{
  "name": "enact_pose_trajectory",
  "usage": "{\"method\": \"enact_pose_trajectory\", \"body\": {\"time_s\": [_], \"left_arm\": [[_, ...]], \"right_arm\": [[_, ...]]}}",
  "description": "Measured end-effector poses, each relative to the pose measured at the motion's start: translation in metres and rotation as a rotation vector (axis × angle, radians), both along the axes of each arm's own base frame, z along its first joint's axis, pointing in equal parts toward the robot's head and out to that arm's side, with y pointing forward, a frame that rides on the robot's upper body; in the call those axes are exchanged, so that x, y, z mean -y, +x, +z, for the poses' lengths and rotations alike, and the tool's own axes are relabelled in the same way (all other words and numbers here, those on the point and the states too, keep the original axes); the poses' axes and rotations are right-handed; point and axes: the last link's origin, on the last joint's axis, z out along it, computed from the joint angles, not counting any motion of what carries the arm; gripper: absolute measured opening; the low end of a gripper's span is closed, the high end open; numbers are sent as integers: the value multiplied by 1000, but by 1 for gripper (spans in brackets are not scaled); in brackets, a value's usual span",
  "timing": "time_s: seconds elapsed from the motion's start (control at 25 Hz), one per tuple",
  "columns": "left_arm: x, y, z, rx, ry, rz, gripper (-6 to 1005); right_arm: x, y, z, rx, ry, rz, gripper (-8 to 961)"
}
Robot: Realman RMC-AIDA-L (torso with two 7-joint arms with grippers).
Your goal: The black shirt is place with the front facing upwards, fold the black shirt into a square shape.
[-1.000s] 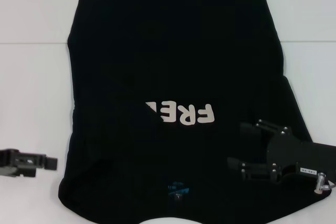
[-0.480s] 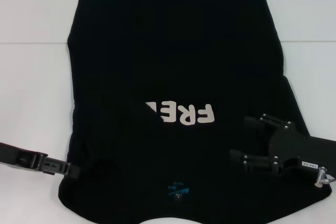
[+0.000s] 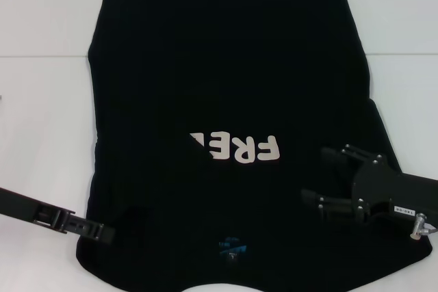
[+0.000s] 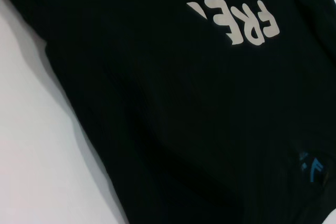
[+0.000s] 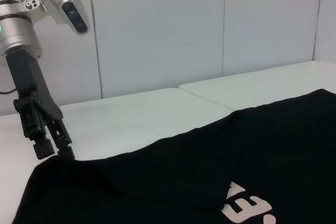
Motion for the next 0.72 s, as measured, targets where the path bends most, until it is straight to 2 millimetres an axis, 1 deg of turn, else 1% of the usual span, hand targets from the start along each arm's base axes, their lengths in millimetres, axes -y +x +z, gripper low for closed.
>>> {"method": "enact_pose_trajectory", "body": {"time_s": [0.28, 0.72], "left_arm": [[0, -2, -5, -31, -13, -9, 921], [0, -2, -7, -55, -24, -28, 919]], "right_arm": [[0, 0, -1, -7, -8, -10, 947], [1, 1, -2, -11, -8, -16, 946]]}}
